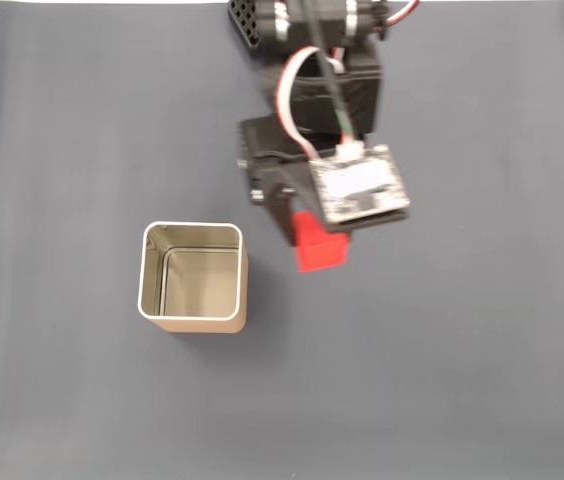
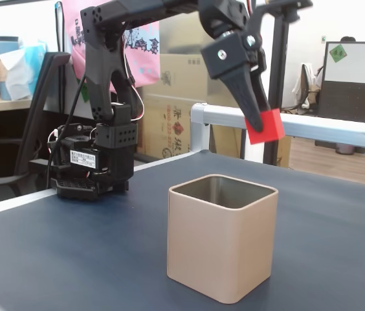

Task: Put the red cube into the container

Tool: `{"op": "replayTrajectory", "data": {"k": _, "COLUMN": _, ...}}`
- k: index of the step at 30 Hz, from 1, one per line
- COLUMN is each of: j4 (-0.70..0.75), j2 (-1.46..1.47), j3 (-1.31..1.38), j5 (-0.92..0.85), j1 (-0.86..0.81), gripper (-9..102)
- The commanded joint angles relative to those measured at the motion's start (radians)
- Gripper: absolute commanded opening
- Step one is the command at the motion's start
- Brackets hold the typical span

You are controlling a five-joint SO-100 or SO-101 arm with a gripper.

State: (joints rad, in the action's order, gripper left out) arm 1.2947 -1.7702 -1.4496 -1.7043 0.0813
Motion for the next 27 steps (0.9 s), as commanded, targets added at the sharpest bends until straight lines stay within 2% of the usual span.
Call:
{"op": "replayTrajectory", "data": {"k": 1, "j4": 0.008, "j2": -0.008, "j3": 0.103, "j5": -0.031, "j1": -0.075, "gripper": 0}}
{"op": "replayTrajectory", "data": {"k": 11, "j4": 0.018, "j2": 0.156, "j3": 0.242, "j5": -0.025, "j1": -0.267, "gripper": 0}}
{"op": "replayTrajectory", "data": {"k": 27, "j4": 0.028, "j2": 0.259, "j3": 0.241, "j5": -0.051, "j1": -0.331, "gripper": 0}}
